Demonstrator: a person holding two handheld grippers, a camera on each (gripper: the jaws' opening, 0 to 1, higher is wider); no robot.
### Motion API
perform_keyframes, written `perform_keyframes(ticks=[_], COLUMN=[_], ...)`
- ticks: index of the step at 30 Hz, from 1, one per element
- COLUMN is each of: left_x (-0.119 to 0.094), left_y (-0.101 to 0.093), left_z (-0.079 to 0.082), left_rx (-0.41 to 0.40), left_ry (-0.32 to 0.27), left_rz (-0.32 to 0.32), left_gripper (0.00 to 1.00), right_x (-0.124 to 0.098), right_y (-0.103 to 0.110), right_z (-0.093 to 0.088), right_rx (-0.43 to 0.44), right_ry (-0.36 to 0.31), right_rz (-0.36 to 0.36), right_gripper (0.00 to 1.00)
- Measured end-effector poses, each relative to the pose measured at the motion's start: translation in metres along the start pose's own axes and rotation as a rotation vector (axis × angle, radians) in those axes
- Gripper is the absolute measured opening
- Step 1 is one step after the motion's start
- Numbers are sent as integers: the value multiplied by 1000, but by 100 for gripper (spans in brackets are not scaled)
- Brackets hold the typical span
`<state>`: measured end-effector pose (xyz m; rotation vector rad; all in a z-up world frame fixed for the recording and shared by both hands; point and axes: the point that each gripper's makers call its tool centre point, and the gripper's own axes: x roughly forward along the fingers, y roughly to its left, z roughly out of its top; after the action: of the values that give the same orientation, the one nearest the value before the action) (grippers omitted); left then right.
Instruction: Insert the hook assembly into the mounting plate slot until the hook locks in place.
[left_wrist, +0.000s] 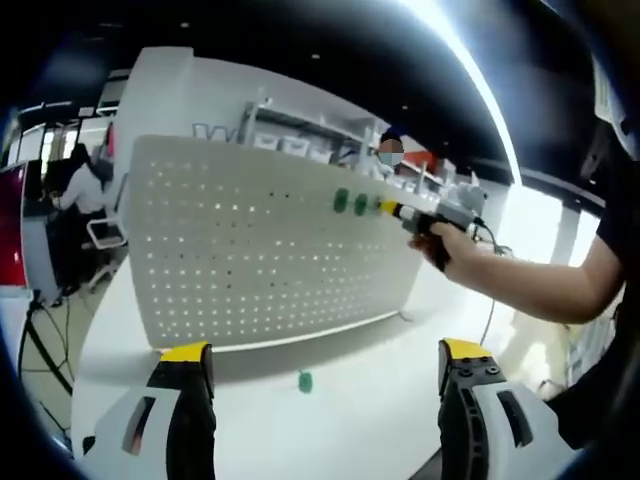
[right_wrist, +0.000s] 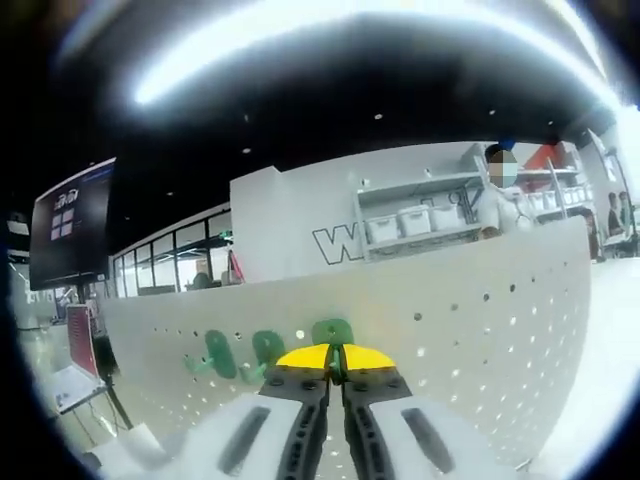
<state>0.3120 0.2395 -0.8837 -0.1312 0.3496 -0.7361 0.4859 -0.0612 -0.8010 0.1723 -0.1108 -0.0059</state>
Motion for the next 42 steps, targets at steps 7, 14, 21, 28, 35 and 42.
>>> perform_keyframes(ticks=[7,14,21,28,35,42], left_x=[9,12,1,-6,-8,-9], left_y=[-1,-3,5,9,11,8], left_z=[6,9,5,-5,-2,-9], left_rx=[7,14,-3,-17,-30,-42], left_ry=[-1,-6,-19,-10,-19,-7], left_rz=[-17,-29,2,18,24,24], left_gripper=[93,93,93,91,93,94], right_x=[3,5,4,5,7,0], right_y=[-3,-4,-4,-4,-4,-7], right_z=[0,-3,-4,-5,-8,15], right_rx=[-3,-17,-54,-76,-88,-86], right_ry=[-2,-10,-34,-25,12,-22], right_rz=[-9,-28,-50,-68,-59,-56], right_gripper=[0,0,0,1,4,13])
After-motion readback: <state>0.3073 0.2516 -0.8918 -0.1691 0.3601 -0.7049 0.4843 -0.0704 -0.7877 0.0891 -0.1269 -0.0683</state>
